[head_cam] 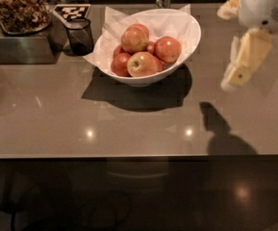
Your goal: Pick apple from white bowl
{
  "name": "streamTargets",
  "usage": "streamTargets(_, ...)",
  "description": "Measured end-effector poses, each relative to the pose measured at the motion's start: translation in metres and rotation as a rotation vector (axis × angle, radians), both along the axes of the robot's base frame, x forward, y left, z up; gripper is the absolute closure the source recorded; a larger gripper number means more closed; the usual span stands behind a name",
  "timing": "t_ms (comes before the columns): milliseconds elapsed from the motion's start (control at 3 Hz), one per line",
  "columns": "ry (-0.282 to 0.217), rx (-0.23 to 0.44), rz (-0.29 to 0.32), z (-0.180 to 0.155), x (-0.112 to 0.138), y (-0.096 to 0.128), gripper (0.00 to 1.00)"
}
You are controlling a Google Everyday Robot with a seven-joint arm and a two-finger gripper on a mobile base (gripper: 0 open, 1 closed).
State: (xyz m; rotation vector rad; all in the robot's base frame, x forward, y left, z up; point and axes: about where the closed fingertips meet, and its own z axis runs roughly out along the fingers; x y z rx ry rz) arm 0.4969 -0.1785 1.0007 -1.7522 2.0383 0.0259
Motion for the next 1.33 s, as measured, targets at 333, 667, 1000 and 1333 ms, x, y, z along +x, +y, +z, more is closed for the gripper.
streamTargets(333,-0.04,0.102,0.08,0.02,0.039,0.038,0.0)
streamTargets(667,-0.061,0.109,0.078,0.027,0.041,0.038,0.19)
streamTargets(1000,-0.061,0.109,0.078,0.027,0.041,0.038,0.34)
streamTargets(1333,-0.1,0.123,0.105,0.034,0.056,0.044,0.42)
